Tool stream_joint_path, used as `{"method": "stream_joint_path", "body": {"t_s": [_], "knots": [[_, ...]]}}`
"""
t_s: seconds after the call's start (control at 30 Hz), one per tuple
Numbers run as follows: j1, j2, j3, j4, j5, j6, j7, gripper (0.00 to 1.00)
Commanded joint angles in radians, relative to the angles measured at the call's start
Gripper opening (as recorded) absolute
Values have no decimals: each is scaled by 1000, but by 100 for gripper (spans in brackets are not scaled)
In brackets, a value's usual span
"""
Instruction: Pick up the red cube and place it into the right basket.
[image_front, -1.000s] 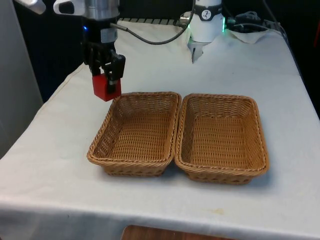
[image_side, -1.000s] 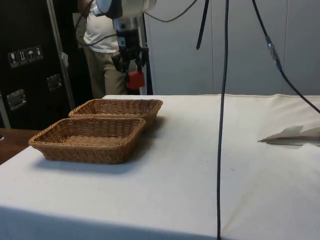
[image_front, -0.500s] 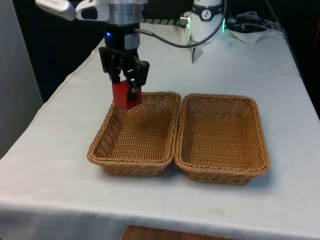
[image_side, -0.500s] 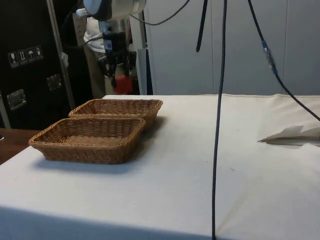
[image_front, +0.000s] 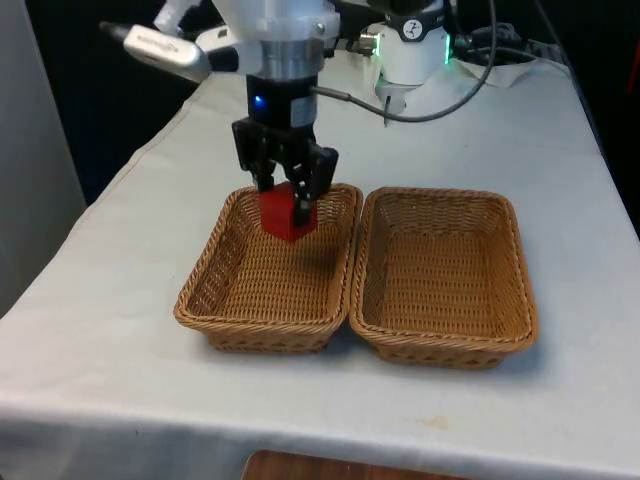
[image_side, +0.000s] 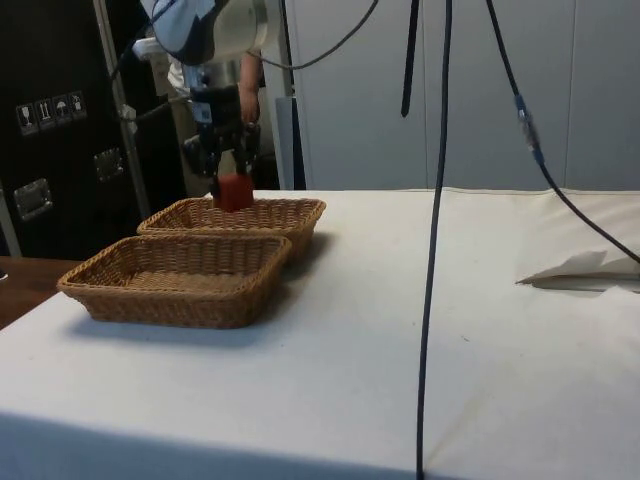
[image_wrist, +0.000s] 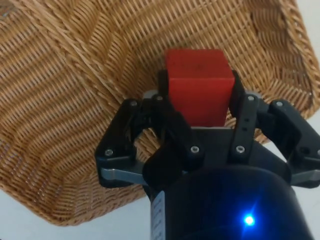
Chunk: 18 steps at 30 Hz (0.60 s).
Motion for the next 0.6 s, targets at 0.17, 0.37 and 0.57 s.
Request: {"method": "stream_joint_path", "body": {"t_s": [0.17,0.37,0.57], "knots": [[-3,11,10,2,2,15,-10,3],[-5,31,18,9,4,20,-7,3],[-12,67,28,22,14,34,-9,3]]}}
